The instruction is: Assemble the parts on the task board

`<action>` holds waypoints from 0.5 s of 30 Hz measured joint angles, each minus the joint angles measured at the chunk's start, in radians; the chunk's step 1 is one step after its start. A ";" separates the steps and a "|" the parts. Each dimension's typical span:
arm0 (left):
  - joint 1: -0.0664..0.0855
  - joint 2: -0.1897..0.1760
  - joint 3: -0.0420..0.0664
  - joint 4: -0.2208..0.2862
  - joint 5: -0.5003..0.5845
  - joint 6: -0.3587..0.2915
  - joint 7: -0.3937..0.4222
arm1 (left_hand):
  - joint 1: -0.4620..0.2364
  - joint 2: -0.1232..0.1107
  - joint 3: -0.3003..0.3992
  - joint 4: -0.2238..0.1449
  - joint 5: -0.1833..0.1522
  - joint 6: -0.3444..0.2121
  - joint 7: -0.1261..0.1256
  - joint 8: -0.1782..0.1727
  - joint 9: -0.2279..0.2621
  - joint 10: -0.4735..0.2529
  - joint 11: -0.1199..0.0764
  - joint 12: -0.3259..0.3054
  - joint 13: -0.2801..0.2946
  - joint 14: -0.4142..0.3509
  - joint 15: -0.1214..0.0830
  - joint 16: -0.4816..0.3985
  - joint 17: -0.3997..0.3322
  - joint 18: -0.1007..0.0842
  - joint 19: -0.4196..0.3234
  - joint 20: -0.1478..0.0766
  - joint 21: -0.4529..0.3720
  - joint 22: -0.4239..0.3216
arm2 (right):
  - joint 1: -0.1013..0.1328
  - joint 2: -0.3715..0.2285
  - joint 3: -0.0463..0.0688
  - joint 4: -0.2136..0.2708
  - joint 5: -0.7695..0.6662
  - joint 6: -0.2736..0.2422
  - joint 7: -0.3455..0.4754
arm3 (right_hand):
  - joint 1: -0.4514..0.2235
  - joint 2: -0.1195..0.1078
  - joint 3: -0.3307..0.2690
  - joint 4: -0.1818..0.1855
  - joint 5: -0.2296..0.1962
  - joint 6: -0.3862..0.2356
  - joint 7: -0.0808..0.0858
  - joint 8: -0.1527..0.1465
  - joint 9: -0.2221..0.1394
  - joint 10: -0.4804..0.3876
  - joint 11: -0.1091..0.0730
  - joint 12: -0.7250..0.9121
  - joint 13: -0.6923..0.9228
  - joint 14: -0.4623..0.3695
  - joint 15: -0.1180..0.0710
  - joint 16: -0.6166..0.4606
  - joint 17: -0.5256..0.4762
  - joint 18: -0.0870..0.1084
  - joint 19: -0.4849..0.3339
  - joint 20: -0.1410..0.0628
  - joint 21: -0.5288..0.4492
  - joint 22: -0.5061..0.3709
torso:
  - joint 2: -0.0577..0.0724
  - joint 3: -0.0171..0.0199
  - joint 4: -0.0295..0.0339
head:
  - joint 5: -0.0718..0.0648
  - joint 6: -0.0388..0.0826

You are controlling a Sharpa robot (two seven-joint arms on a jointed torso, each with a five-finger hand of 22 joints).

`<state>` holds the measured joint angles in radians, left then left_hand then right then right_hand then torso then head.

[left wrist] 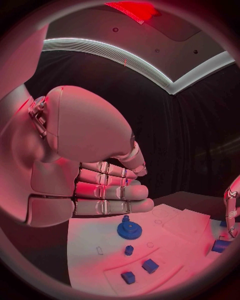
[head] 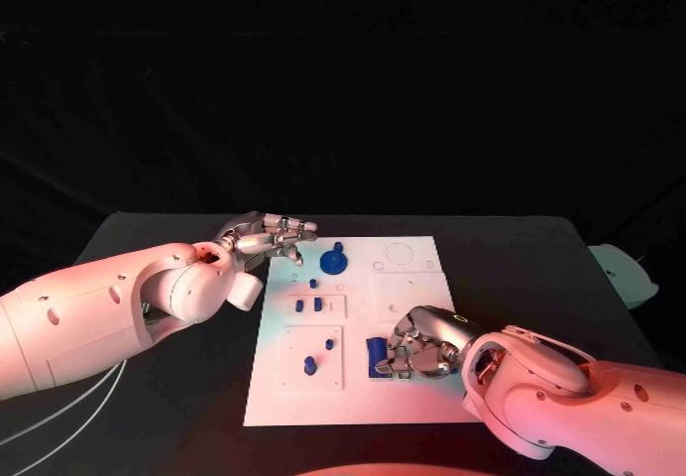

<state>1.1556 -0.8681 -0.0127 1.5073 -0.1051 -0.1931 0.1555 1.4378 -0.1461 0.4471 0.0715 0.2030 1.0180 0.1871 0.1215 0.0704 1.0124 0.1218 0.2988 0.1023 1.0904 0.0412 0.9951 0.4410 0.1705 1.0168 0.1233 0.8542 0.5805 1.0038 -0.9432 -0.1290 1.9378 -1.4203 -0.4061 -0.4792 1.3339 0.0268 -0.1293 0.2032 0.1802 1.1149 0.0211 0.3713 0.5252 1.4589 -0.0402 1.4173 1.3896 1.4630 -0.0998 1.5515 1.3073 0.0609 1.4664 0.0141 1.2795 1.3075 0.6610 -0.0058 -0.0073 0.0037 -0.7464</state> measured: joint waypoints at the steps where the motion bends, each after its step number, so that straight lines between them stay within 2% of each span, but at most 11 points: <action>1: 0.000 0.000 0.000 0.000 0.000 0.000 0.000 | 0.000 0.000 0.000 0.000 0.000 0.000 0.000 0.000 0.000 0.000 0.000 0.000 0.000 0.000 0.000 0.000 0.000 0.000 0.000 0.000 0.000 0.000 | 0.000 0.003 0.000 -0.003 -0.002 0.002 0.000 | 0.004 -0.004 0.003 -0.003 0.000 0.000 0.000 0.000 0.001 0.000 0.000 0.000 0.000 0.000 0.000 0.000 0.000 0.000 0.000 0.000 0.000 0.000 | 0.000 0.0000 0.0000 | 0.001 -0.001; 9: 0.000 0.000 0.000 0.000 0.000 0.001 -0.001 | 0.000 0.000 0.000 0.000 0.000 0.000 0.000 0.000 0.000 0.000 0.000 0.000 0.000 0.000 0.000 0.000 0.000 0.000 0.000 0.000 0.000 0.000 | -0.004 0.026 0.000 -0.019 -0.037 0.027 -0.012 | 0.048 -0.013 0.032 -0.032 -0.006 0.002 -0.002 0.000 0.002 0.000 0.000 0.001 0.022 0.005 -0.002 0.000 0.000 0.000 0.000 0.000 0.000 0.000 | -0.001 -0.0001 -0.0004 | 0.002 -0.004; 11: 0.000 0.000 0.000 0.000 0.000 0.001 -0.001 | 0.000 0.000 0.000 0.000 0.000 0.000 0.000 0.000 0.000 0.000 0.000 0.000 0.000 0.000 0.000 0.000 0.000 0.000 0.000 0.000 0.000 0.000 | -0.004 0.029 0.001 -0.020 -0.047 0.032 -0.016 | 0.051 -0.016 0.036 -0.036 -0.008 0.004 -0.003 0.000 0.004 -0.006 0.006 0.002 0.023 0.005 -0.002 0.000 0.000 0.000 0.000 0.000 0.000 0.000 | -0.001 -0.0007 -0.0004 | 0.002 -0.005; 13: 0.000 0.001 0.000 0.000 0.000 0.001 -0.001 | 0.000 0.000 0.000 0.000 0.000 0.000 0.000 0.000 0.000 0.000 0.000 0.000 0.000 0.000 0.000 0.000 0.000 0.000 0.000 0.000 0.000 0.000 | -0.003 0.031 0.002 -0.019 -0.060 0.036 -0.019 | 0.064 -0.005 0.039 -0.039 -0.012 0.004 -0.003 0.001 0.004 -0.008 0.008 0.002 0.085 0.005 -0.002 0.000 0.000 0.000 0.000 0.000 0.000 0.000 | -0.001 -0.0008 -0.0004 | 0.001 -0.005; 15: 0.000 0.001 0.000 0.000 0.000 0.001 -0.001 | 0.000 0.000 0.000 0.000 0.000 0.000 0.000 0.000 0.000 0.000 0.000 0.000 0.000 0.000 0.000 0.000 0.000 0.000 0.000 0.000 0.000 0.000 | -0.003 0.032 0.002 -0.018 -0.071 0.039 -0.022 | 0.069 -0.010 0.044 -0.044 -0.013 0.004 -0.003 0.001 0.003 -0.008 0.008 0.003 0.084 0.003 -0.005 0.000 0.000 0.000 -0.003 -0.003 0.000 0.000 | -0.001 -0.0008 -0.0004 | 0.001 -0.005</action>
<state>1.1556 -0.8673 -0.0127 1.5075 -0.1056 -0.1921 0.1541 1.4378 -0.1461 0.4471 0.0715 0.2030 1.0180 0.1871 0.1215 0.0704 1.0124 0.1218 0.2988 0.1023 1.0904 0.0412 0.9951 0.4411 0.1705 1.0168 0.1233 0.8542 0.5806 1.0004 -0.9112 -0.1271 1.9195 -1.4915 -0.3673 -0.5012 1.4026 0.0166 -0.0852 0.1591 0.1677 1.1185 0.0178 0.3719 0.5284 1.4513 -0.0326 1.4198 1.4733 1.4662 -0.1044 1.5515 1.3073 0.0609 1.4638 0.0115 1.2796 1.3074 0.6601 -0.0065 -0.0077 0.0047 -0.7515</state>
